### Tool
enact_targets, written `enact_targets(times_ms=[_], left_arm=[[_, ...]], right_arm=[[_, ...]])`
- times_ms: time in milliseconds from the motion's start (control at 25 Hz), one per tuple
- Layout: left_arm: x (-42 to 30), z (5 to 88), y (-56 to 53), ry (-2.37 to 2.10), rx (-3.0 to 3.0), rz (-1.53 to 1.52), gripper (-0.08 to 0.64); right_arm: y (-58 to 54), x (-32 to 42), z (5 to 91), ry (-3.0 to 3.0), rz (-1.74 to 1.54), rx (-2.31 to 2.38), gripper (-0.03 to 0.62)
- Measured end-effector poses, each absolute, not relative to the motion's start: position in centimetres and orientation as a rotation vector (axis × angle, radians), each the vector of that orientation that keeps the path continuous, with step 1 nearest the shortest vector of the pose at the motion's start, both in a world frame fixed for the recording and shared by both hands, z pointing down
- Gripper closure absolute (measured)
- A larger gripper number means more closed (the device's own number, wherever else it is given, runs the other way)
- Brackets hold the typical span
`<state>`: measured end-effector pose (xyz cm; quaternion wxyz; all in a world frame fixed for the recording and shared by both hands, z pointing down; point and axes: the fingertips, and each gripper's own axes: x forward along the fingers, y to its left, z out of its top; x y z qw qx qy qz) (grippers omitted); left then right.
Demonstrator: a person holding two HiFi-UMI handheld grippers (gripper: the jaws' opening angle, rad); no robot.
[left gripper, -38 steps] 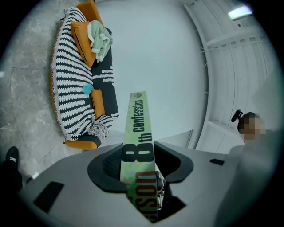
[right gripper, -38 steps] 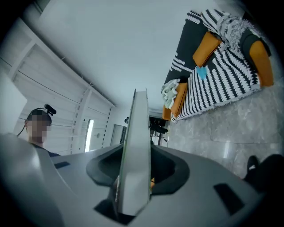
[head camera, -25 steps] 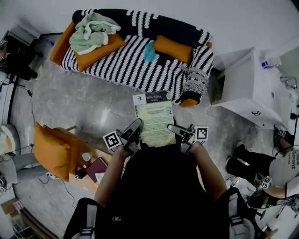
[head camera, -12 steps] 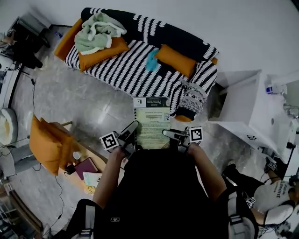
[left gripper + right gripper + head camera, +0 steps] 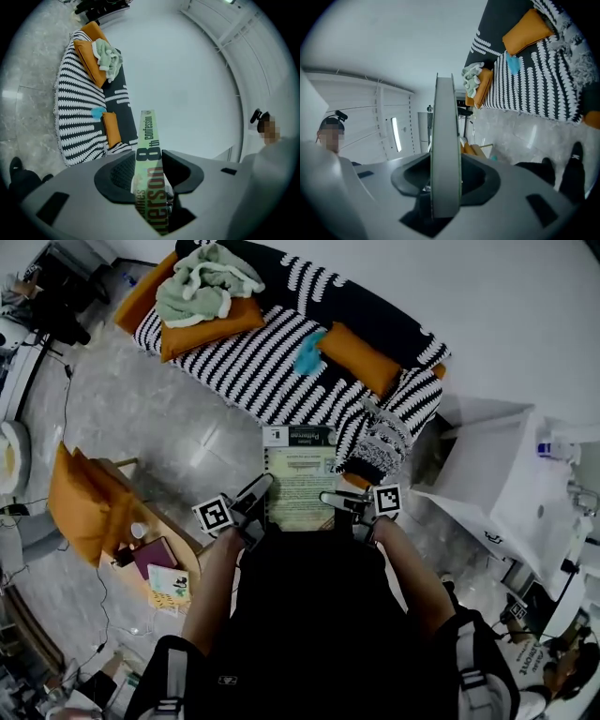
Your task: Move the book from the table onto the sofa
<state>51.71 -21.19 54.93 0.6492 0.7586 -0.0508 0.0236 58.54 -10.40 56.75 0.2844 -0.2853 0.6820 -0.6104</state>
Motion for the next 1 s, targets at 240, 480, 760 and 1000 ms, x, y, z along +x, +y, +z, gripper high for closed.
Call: enact_targets(times_ms=[240,480,760,1000], left_arm=[[51.3,55.8,-22.8,-0.149,1.683,0.056,0.385],[52.3,57.4,-28.7,-0.109,1.649,0.044,0.385],[53.8,60.3,-32.5,-0.011,1.726,0.237,0.382],[56.8,61.9,-35.7,0.102,1.785,0.378,0.376]], right_arm=[[-12.1,58.5,57.1,1.799,-1.683,-0.77,0.419],[-17.6,59.0,58.2,1.754,-1.708,-0.825,0.417],[-20.9,59.6,60.2,1.727,-1.676,-0.972,0.417],[-23.9,61.3,61.2,1.658,-1.6,-1.078,0.417]])
